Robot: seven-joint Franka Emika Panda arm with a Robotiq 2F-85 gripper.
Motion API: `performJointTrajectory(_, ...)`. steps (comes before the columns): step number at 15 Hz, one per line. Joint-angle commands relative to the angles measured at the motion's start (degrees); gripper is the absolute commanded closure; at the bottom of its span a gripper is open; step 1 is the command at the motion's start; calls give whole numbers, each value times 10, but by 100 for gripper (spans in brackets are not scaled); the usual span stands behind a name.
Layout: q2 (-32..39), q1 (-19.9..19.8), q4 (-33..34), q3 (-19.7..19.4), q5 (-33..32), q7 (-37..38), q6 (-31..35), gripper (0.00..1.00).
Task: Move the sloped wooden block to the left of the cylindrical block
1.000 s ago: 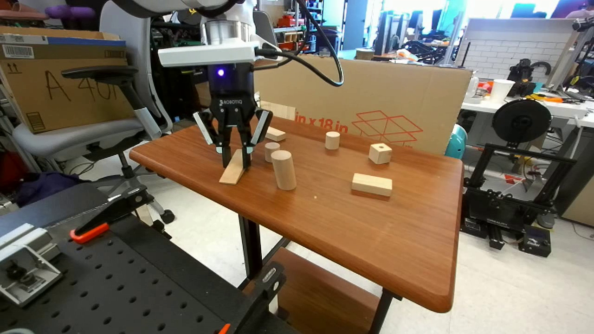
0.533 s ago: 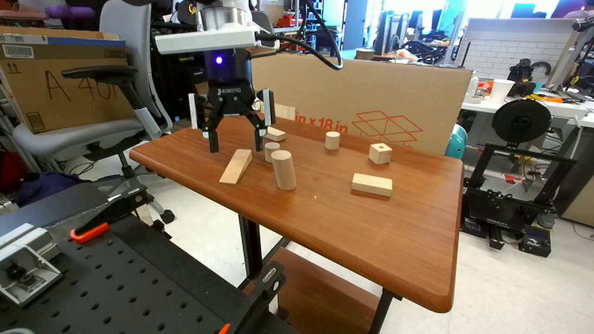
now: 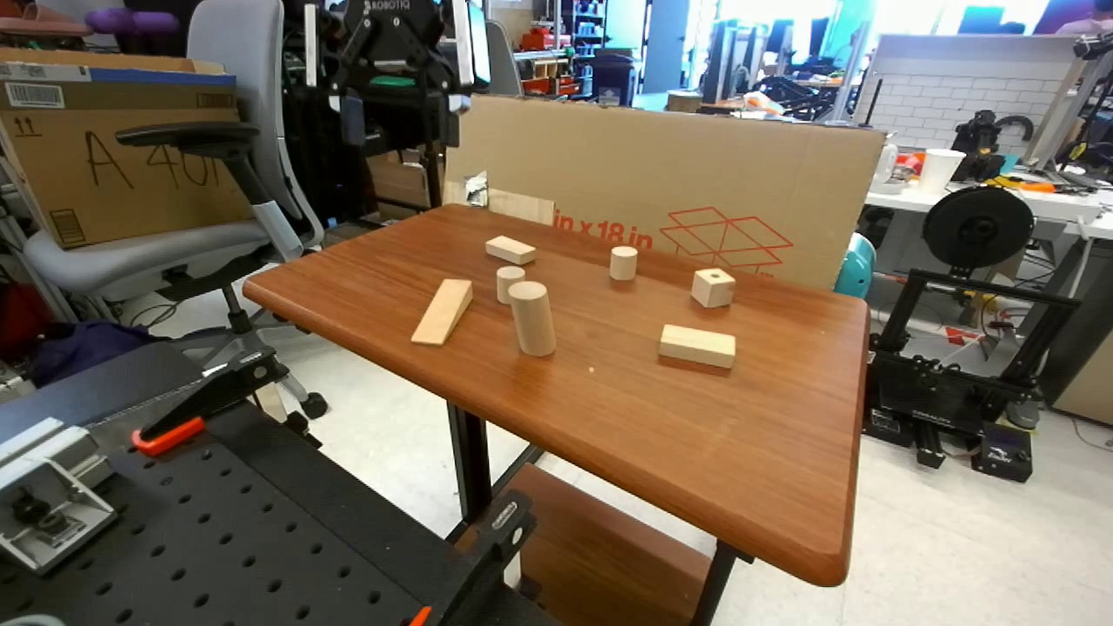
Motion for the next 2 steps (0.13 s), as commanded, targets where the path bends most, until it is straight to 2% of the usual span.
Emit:
performJointTrajectory(1,-47,-33,5,-22,11,19,-127,0)
performJointTrajectory(2,-57,-48,6,-31,19,11,-159,0)
